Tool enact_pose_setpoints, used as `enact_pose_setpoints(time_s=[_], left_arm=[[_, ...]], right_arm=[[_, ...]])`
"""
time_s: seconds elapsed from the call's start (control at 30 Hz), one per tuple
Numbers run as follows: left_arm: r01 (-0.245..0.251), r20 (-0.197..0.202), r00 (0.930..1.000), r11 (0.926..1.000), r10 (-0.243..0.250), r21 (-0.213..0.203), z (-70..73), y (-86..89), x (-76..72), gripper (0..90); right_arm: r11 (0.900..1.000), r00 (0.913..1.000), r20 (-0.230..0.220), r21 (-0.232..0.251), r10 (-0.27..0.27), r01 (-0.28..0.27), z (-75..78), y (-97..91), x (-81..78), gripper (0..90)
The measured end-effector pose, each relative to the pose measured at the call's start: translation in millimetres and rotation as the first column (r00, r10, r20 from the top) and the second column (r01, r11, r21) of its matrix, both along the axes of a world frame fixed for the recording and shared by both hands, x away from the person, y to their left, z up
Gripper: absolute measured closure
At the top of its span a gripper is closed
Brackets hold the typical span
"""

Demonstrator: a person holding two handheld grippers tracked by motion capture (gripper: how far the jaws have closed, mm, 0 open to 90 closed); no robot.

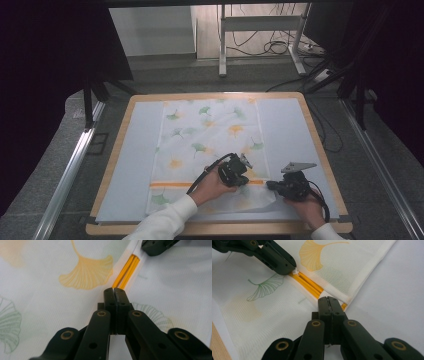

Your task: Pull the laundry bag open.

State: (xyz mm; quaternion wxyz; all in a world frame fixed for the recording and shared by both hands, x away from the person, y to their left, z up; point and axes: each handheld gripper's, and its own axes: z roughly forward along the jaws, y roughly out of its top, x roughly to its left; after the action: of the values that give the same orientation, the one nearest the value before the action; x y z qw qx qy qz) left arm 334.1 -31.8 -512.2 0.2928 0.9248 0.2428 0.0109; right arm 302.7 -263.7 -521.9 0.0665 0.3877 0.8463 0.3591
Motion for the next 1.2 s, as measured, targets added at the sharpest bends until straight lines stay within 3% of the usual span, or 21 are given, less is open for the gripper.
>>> enact_pose_setpoints(time_s=[0.67, 1.2], left_arm=[[-0.04, -0.009, 0.9991, 0.9992, 0.04, 0.0, -1.4, 29.9, -2.0, 90.0], [-0.107, -0.011, 0.9942, 0.9943, 0.107, 0.008, -2.7, 65.7, -3.9, 90.0]], right_arm=[[1.0, 1.0, 0.0, 0.003, 0.003, -0.003, -0.2, -0.5, 0.0, 90.0], [1.0, 1.0, -0.003, 0.004, 0.001, -0.001, -0.2, -0.5, 0.0, 90.0]])
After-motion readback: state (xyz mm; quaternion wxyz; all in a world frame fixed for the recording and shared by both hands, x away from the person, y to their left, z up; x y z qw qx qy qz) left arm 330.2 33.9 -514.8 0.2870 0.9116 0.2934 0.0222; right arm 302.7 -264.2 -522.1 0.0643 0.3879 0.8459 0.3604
